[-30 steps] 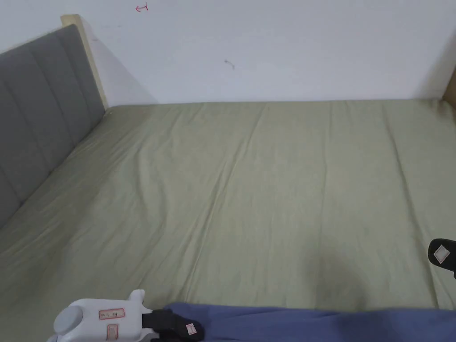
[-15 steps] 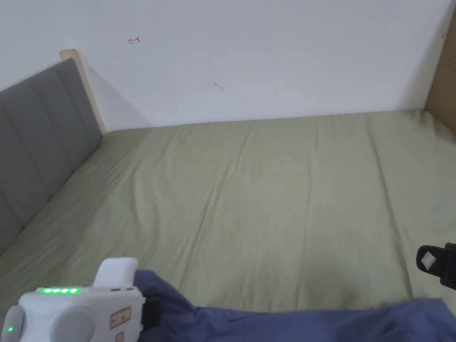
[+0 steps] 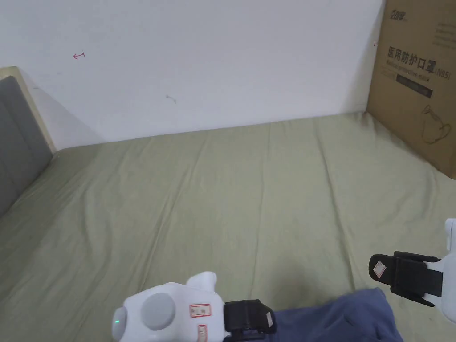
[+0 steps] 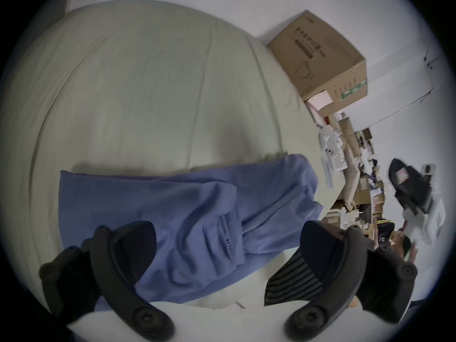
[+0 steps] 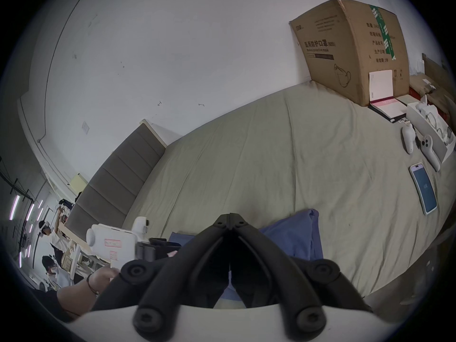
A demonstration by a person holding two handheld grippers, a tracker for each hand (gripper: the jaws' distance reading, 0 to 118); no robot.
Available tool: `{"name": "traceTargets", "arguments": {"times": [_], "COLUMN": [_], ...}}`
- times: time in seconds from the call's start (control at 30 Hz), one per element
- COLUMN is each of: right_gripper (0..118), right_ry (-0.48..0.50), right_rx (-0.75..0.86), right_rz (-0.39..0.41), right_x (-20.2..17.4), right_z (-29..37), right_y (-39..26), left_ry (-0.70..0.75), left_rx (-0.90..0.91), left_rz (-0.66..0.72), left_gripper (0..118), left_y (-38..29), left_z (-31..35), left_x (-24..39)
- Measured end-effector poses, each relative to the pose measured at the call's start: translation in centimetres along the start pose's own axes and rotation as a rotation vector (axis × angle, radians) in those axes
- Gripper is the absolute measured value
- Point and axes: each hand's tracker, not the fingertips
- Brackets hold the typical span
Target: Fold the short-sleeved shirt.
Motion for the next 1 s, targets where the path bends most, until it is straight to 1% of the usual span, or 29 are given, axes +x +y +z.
{"name": "traceTargets", "arguments": {"times": [0.1,0.13,0.17,0.2,0.23,0.27,0.3,0.47,0.57,0.63,0.67,0.7,0.73,0.77,0.8,0.87,0.93,1.0], "right_gripper": [0,0,0,0,0,0,0,0,0,0,0,0,0,0,0,0,0,0], "right_ry": [-0.006,-0.006,-0.005,-0.004,-0.004,-0.004,-0.004,0.001,-0.009,-0.015,-0.015,-0.014,-0.009,-0.007,-0.009,-0.012,-0.010,-0.007], "right_rx": [0.005,0.007,0.007,0.008,0.008,0.007,0.005,-0.007,-0.011,-0.016,-0.019,-0.021,-0.024,-0.029,-0.032,-0.039,-0.042,-0.045], "right_rz": [-0.014,-0.018,-0.021,-0.023,-0.024,-0.024,-0.025,-0.020,-0.010,-0.009,-0.013,-0.017,-0.018,-0.016,-0.011,-0.002,0.000,0.001], "right_x": [0.5,0.6,0.8,1.1,1.2,1.2,1.2,1.1,1.2,1.1,1.2,1.2,1.0,0.9,0.8,0.7,0.6,0.4], "right_z": [0.1,0.0,0.0,-0.2,-0.2,-0.3,-0.4,-0.5,-0.6,-0.7,-0.8,-0.8,-0.8,-0.9,-1.1,-1.3,-1.4,-1.5], "right_y": [0.0,0.1,0.1,0.1,0.1,0.1,0.0,-0.2,-0.3,-0.4,-0.4,-0.5,-0.5,-0.6,-0.6,-0.6,-0.5,-0.4], "left_ry": [0.072,0.107,0.126,0.168,0.207,0.249,0.273,0.235,0.204,0.225,0.213,0.161,0.087,-0.047,-0.119,-0.164,-0.163,-0.191], "left_rx": [0.078,0.105,0.132,0.145,0.149,0.114,0.083,-0.094,-0.180,-0.158,-0.145,-0.129,-0.121,-0.120,-0.115,-0.057,0.023,0.092], "left_rz": [0.003,0.002,-0.017,-0.053,-0.079,-0.125,-0.159,-0.169,-0.215,-0.227,-0.223,-0.198,-0.165,-0.109,-0.070,-0.032,0.002,0.086], "left_gripper": [115,111,99,64,32,16,11,8,8,7,6,6,6,6,6,6,6,6], "left_y": [0.0,0.0,-0.3,-0.6,-0.7,-0.9,-1.3,-3.0,-4.3,-4.4,-4.1,-4.0,-3.8,-3.7,-3.6,-3.3,-2.7,-2.3], "left_z": [3.2,4.1,4.6,5.1,5.1,4.5,3.4,-2.8,-6.7,-7.7,-7.1,-6.6,-5.9,-4.9,-4.0,-1.7,1.2,4.3], "left_x": [-0.3,-0.3,-0.7,-0.6,-0.4,-0.2,-0.5,-0.4,0.6,1.2,1.4,1.6,1.6,1.3,1.0,0.2,-1.8,-5.2]}}
